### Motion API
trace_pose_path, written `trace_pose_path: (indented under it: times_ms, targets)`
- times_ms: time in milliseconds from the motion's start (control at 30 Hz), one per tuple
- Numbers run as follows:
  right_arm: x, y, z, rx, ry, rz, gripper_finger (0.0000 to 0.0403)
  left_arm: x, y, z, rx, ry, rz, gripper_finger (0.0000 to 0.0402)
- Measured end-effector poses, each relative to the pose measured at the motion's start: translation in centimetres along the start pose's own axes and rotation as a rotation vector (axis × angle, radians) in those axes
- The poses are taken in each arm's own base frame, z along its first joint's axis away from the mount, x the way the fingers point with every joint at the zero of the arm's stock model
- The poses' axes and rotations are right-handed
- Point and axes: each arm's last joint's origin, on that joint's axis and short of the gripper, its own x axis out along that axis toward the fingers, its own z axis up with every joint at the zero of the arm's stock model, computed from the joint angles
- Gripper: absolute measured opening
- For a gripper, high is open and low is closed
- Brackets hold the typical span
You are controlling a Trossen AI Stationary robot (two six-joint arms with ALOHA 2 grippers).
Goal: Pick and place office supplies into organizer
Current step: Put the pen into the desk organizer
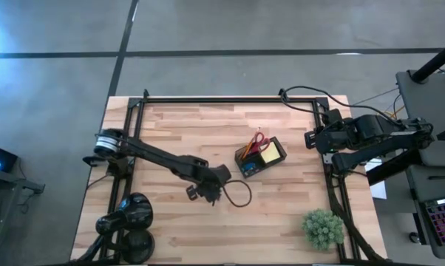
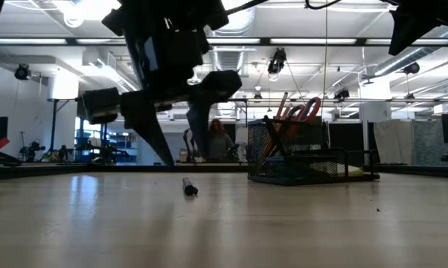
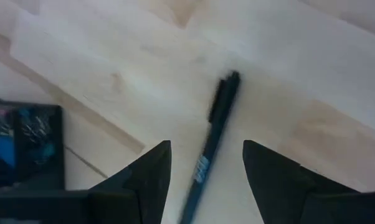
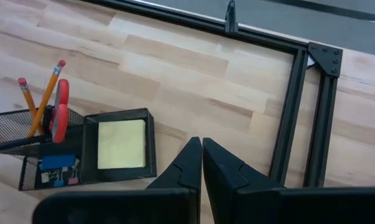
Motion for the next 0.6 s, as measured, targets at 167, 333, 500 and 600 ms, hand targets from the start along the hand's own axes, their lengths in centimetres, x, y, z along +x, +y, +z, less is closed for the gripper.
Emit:
trace_pose_path:
  times_ms: [167, 333, 500, 600]
  targets:
    - [0.0, 0.0, 0.0, -0.001, 0.0, 0.0, 0.0009, 1.5, 0.1, 0.1, 0.008, -0.052, -0.027, 0.0184]
    - [0.0, 0.0, 0.0, -0.001, 0.001, 0.0, 0.0009, 3.0, -0.3, -0.2, 0.046, -0.025, -0.071, 0.0163]
    - [0.0, 0.0, 0.0, -0.001, 0.001, 0.001, 0.0009, 3.2, -0.1, -0.5, 0.06, -0.019, -0.079, 0.0107]
    - [0.0, 0.0, 0.0, -0.001, 0.0, 0.001, 0.0009, 3.3, 0.0, -0.7, 0.052, -0.021, -0.084, 0.0069]
